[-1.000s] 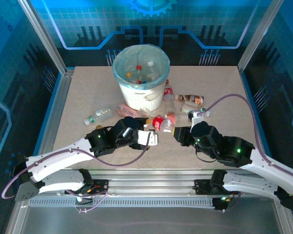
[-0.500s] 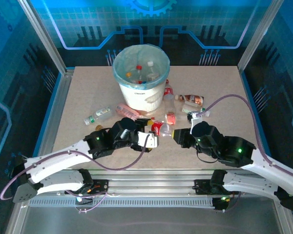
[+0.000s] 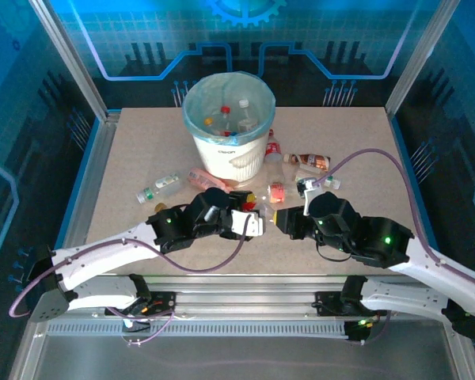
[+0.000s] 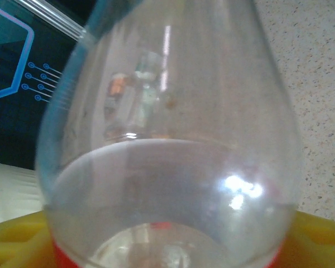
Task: Put the plastic bottles in the bin
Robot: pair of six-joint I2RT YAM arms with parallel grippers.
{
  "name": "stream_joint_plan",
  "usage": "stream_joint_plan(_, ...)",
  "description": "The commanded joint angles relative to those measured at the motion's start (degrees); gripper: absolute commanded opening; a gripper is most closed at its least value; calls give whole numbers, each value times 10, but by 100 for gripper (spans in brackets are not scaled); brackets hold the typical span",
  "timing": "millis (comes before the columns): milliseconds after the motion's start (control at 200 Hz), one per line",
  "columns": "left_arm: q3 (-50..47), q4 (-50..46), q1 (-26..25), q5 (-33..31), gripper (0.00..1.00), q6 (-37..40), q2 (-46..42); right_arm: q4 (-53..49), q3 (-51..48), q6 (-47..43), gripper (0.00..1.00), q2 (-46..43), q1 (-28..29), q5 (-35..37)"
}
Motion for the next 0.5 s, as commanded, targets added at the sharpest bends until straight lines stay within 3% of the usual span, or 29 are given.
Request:
stream_joint_plan(0, 27, 9, -4, -2, 65, 6, 7, 18, 28, -15, 0, 0, -3, 1)
stream_joint_plan(80, 37, 0, -1, 7, 48, -3, 5, 17, 30, -15, 1, -4, -3, 12)
stream_joint_plan(135, 44, -1, 5, 14, 46, -20, 2, 19, 30, -18, 9, -8, -4, 24)
stream_joint_plan(160, 46, 2, 9, 16, 46, -31, 0, 20, 33, -20, 18, -10, -5, 31)
stream_joint_plan(215, 52, 14, 20, 17, 47, -58, -4, 16, 45, -22, 51, -15, -8, 51)
stream_joint_plan(250, 57, 28, 28, 14, 47, -80, -10, 15, 55, -29, 59, -18, -10, 65)
stream_joint_plan(325, 86, 38, 52, 25, 46, -143, -22, 14, 86, -53, 64, -24, -14, 97)
stream_joint_plan(495, 227, 9, 129, 64, 40, -293, -12, 15, 161, -124, 65, -24, -18, 157)
